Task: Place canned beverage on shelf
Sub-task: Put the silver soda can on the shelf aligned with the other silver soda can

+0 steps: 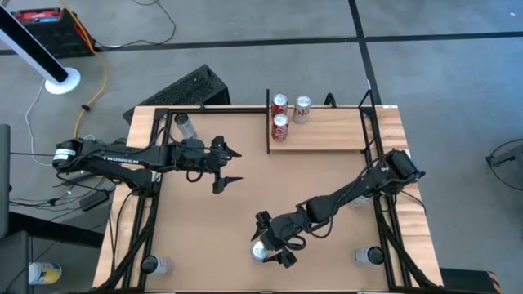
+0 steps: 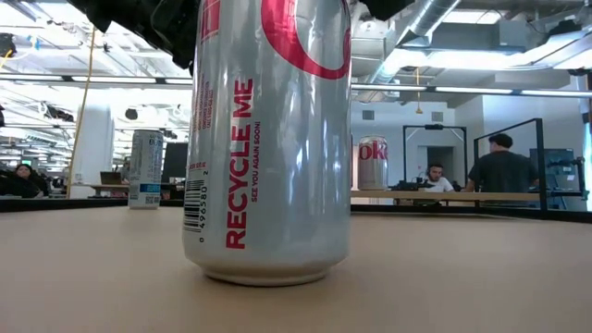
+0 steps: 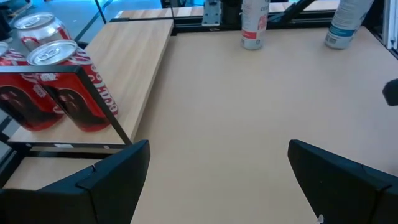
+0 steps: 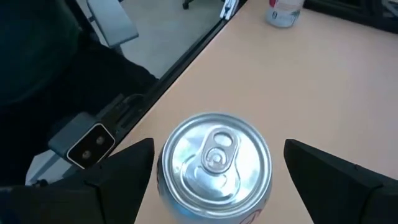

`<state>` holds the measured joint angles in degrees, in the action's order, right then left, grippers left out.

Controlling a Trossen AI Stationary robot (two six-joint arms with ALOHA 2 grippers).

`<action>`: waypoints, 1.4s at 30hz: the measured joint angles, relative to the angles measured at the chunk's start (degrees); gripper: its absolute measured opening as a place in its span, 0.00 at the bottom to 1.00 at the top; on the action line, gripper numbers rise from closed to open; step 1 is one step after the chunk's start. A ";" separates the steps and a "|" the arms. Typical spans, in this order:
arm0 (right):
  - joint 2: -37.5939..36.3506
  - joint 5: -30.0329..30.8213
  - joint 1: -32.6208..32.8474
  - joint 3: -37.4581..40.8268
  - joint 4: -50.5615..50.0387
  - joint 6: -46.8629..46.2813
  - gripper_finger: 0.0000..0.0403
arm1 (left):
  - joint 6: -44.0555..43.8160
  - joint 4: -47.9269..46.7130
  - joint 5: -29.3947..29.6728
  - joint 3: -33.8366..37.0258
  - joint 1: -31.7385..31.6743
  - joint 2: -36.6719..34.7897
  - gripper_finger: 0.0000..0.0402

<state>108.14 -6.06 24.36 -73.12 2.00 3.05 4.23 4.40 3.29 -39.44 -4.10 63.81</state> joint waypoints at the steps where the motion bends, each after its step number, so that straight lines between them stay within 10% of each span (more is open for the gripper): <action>1: 0.02 0.01 0.00 0.00 -0.17 -0.02 0.95 | 0.02 0.00 -0.02 0.00 0.00 0.00 0.91; 15: -0.15 0.17 0.00 -0.04 -1.16 -1.02 0.68 | 0.28 -0.22 0.03 0.00 0.00 0.00 0.91; 27: -3.86 0.92 0.00 0.17 -4.06 -1.55 0.68 | 0.92 -0.23 2.36 0.00 0.00 0.00 0.91; 42: -25.38 16.38 -1.81 11.19 -21.96 -1.98 0.68 | 2.82 0.28 3.41 0.00 -0.11 0.00 0.91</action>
<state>82.75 10.32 22.55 -61.93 -19.96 1.07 7.05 4.69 6.70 -39.44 -4.21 63.81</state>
